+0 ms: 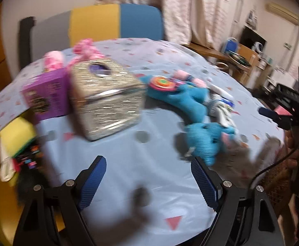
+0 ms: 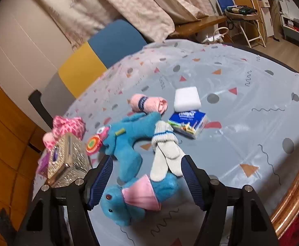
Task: Organize soft objects
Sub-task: 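Move both tools from the tray toward the blue plush toys on the table, then grasp the light-blue teddy bear with the left tool while the right tool grasps the white foam block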
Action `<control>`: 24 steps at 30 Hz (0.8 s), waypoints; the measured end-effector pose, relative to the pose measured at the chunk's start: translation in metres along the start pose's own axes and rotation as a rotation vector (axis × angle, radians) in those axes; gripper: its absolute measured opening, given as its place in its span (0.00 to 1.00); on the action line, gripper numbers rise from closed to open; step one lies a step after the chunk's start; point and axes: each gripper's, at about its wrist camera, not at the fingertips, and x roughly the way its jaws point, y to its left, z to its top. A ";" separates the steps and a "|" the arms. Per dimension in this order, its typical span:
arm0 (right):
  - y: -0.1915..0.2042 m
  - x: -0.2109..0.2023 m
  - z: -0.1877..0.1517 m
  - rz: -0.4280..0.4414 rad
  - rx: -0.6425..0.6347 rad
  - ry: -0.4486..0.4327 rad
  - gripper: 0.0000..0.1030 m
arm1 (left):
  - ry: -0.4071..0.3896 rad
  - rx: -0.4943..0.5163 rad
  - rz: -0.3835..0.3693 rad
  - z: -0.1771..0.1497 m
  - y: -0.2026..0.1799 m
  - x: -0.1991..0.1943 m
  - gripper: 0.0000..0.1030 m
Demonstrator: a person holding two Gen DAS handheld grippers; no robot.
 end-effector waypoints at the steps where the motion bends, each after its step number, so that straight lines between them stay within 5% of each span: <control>1: 0.000 0.000 0.000 0.008 0.001 -0.002 0.68 | 0.007 0.010 -0.017 0.001 -0.006 0.004 0.83; 4: 0.000 0.000 -0.001 0.031 -0.001 0.003 0.68 | 0.044 0.027 -0.092 0.009 -0.028 0.023 0.95; 8: -0.001 0.002 -0.001 0.055 -0.002 0.006 0.68 | 0.089 -0.017 -0.174 0.016 -0.054 0.051 0.96; 17: -0.012 0.005 -0.001 0.069 0.059 0.020 0.68 | 0.163 -0.111 -0.201 0.022 -0.085 0.112 0.97; 20: -0.014 0.008 0.000 0.051 0.071 0.032 0.68 | 0.214 -0.199 -0.238 0.022 -0.079 0.131 0.81; 21: -0.014 0.009 0.000 0.043 0.075 0.039 0.68 | 0.220 -0.217 -0.254 0.021 -0.076 0.133 0.60; 24: -0.015 0.013 0.000 0.022 0.082 0.055 0.68 | 0.198 -0.181 -0.283 0.020 -0.070 0.133 0.56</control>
